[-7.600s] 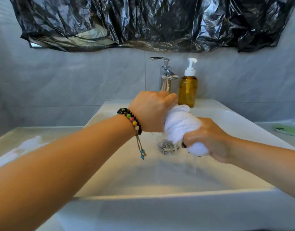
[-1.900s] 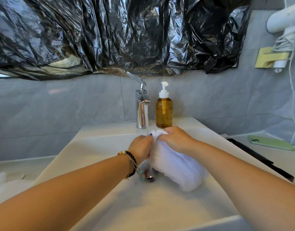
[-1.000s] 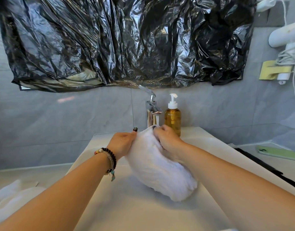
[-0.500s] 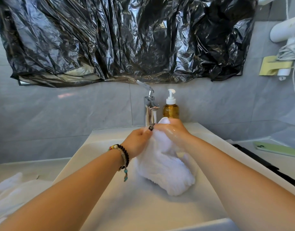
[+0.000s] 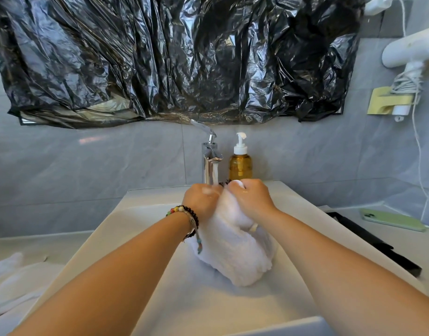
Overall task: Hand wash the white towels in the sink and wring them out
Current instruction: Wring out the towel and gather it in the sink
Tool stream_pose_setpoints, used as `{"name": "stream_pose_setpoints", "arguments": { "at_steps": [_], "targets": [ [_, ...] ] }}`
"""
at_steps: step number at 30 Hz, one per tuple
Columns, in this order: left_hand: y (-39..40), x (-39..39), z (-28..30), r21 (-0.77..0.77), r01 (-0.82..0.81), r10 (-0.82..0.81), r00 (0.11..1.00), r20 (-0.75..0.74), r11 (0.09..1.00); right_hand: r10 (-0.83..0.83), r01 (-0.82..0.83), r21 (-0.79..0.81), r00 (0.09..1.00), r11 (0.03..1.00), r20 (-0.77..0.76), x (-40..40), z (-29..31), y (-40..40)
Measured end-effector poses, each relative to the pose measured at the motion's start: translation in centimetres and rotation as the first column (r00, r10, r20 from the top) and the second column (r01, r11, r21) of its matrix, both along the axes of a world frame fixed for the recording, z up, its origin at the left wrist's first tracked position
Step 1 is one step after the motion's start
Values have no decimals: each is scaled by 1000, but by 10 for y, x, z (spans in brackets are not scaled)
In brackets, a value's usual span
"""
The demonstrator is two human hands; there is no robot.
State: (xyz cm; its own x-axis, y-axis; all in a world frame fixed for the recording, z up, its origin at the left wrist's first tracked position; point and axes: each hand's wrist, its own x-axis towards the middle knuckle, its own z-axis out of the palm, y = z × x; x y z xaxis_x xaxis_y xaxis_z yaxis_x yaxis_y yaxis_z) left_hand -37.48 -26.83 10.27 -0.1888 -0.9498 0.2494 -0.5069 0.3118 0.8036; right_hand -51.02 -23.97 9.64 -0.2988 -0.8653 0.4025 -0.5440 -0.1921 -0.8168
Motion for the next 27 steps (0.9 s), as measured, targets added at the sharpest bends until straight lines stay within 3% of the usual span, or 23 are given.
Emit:
{"name": "stream_pose_setpoints", "arguments": {
  "at_steps": [4, 8, 12, 14, 17, 19, 22, 24, 27],
  "targets": [
    [-6, 31, -8, 38, 154, -144, 969, -201, 987, 254, -268, 6, 919, 963, 303, -7, 0, 5],
    [-13, 47, -6, 45, 109, -99, 977, -187, 993, 386, -393, -18, 893, 920, 233, 2, 1, 12],
    [-18, 49, 6, -48, 20, -28, 985, -169, 999, 249, -251, -23, 967, 968, -53, 21, -2, 4],
    [-18, 55, 12, -51, -14, 3, 977, -212, 999, 254, -253, -24, 967, 967, 0, 25, 1, 4],
    [-19, 60, 17, -43, -56, 39, 948, -317, 998, 353, -374, 82, 915, 924, 198, 29, 4, 6],
    [-20, 65, 21, -25, -103, 85, 915, -394, 994, 429, -461, 141, 879, 876, 209, 31, 1, 7],
    [-26, 79, 23, -1, -181, 158, 862, -482, 984, 404, -388, 172, 912, 905, -70, 30, 2, 6],
    [-27, 85, 24, 8, -192, 171, 855, -490, 981, 263, -236, 128, 926, 963, -272, 28, 6, 2],
    [-30, 86, 28, 13, -179, 161, 846, -508, 984, 59, -34, 64, 897, 997, -437, 26, 14, 1]
  ]
}}
